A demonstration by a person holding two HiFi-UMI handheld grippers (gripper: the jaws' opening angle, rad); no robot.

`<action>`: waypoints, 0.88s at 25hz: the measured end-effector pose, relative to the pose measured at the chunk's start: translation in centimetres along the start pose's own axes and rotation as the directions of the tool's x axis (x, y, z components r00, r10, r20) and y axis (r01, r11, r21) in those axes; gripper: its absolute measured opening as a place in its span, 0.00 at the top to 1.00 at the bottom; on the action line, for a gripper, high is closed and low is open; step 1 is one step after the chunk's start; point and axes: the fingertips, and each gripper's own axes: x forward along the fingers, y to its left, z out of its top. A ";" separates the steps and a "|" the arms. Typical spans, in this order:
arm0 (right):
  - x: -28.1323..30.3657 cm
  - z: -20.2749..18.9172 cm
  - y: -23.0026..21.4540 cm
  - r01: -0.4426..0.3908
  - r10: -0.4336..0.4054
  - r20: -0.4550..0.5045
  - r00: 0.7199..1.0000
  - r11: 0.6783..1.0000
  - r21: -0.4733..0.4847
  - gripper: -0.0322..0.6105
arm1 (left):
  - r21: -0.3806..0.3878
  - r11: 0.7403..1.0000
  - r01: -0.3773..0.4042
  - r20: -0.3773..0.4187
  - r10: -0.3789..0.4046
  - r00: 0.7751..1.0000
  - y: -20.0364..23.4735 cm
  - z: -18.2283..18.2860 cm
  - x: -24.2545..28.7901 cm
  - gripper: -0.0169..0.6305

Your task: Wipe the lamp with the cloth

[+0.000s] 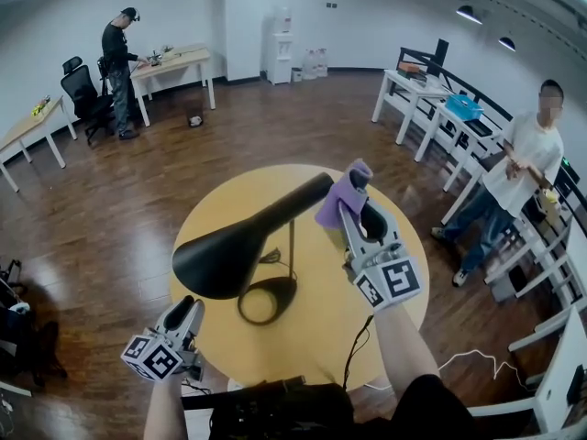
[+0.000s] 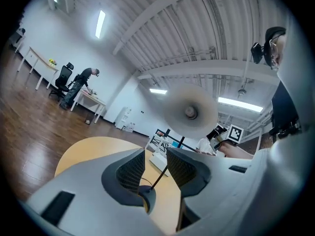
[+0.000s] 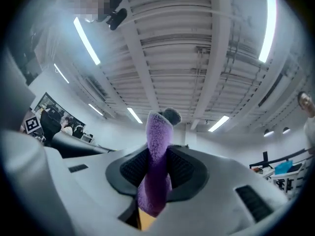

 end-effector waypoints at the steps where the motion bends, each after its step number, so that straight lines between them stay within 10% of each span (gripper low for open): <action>1: 0.9 0.3 -0.5 -0.018 0.018 -0.010 1.000 1.000 -0.006 0.80 | 0.004 1.000 0.010 0.009 -0.010 1.000 -0.2 0.4 0.0 0.77; 7: 4.4 -0.4 0.2 -0.317 0.318 -0.151 0.936 0.948 0.027 0.79 | 0.005 0.997 0.075 0.050 -0.075 0.996 -1.9 2.3 -0.3 0.77; 13: 6.0 -1.4 -1.3 -0.400 0.441 -0.088 0.893 0.868 0.293 0.78 | -0.001 0.993 0.119 0.058 -0.119 0.991 -3.0 2.4 -0.2 0.77; 22: 5.9 -2.8 -3.2 -0.406 0.415 0.178 0.893 0.568 0.716 0.78 | 0.002 0.987 0.162 0.096 -0.161 0.982 -5.3 3.5 -0.4 0.77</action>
